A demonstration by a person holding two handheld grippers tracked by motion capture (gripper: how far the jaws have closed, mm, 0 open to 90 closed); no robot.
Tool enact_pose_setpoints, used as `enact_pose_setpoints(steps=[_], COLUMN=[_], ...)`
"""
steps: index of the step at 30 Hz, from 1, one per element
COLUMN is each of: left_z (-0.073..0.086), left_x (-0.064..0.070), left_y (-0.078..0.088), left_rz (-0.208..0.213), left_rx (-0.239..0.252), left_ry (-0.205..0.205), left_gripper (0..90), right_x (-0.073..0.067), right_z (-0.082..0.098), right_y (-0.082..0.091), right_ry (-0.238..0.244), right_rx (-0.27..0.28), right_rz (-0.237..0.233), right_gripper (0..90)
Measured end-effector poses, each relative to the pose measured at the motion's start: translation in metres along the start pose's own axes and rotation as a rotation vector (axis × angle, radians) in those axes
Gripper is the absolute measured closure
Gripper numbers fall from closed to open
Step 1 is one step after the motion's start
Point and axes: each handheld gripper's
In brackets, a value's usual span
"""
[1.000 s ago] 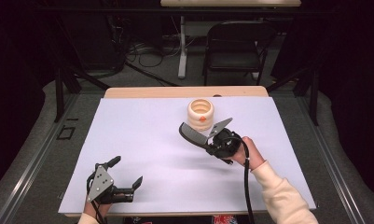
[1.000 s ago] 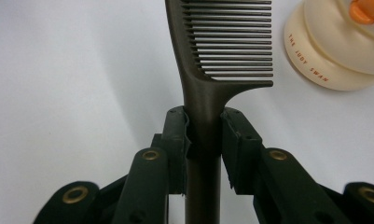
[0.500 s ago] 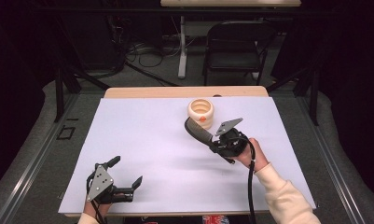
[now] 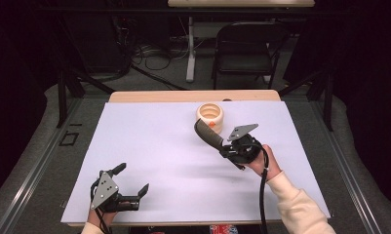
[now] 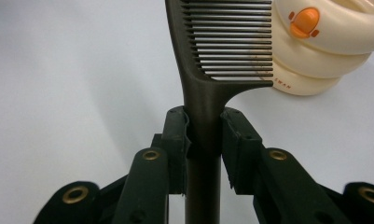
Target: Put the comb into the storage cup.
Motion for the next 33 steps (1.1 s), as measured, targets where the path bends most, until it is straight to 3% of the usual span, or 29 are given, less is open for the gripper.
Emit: enact_pose_setpoints(steps=[17, 33], left_z=[0.001, 0.001], left_x=[-0.002, -0.003], left_y=[-0.001, -0.004], left_rz=[-0.009, 0.001], left_rx=[-0.011, -0.008], left_ry=[0.019, 0.036], left_gripper=[0.3, 0.3], right_x=[0.005, 0.005], right_z=[0.000, 0.004], right_y=[0.005, 0.020], right_ry=[-0.026, -0.047], right_rx=[0.089, 0.190], right_rz=[0.016, 0.065], right_gripper=[72.4, 72.3])
Point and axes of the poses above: each handheld gripper's, and its own axes: y roughly backward along the jaws, z roughly out of its underside, x roughly to its right, and after that the axes turned 14 degrees about -z, right-handed
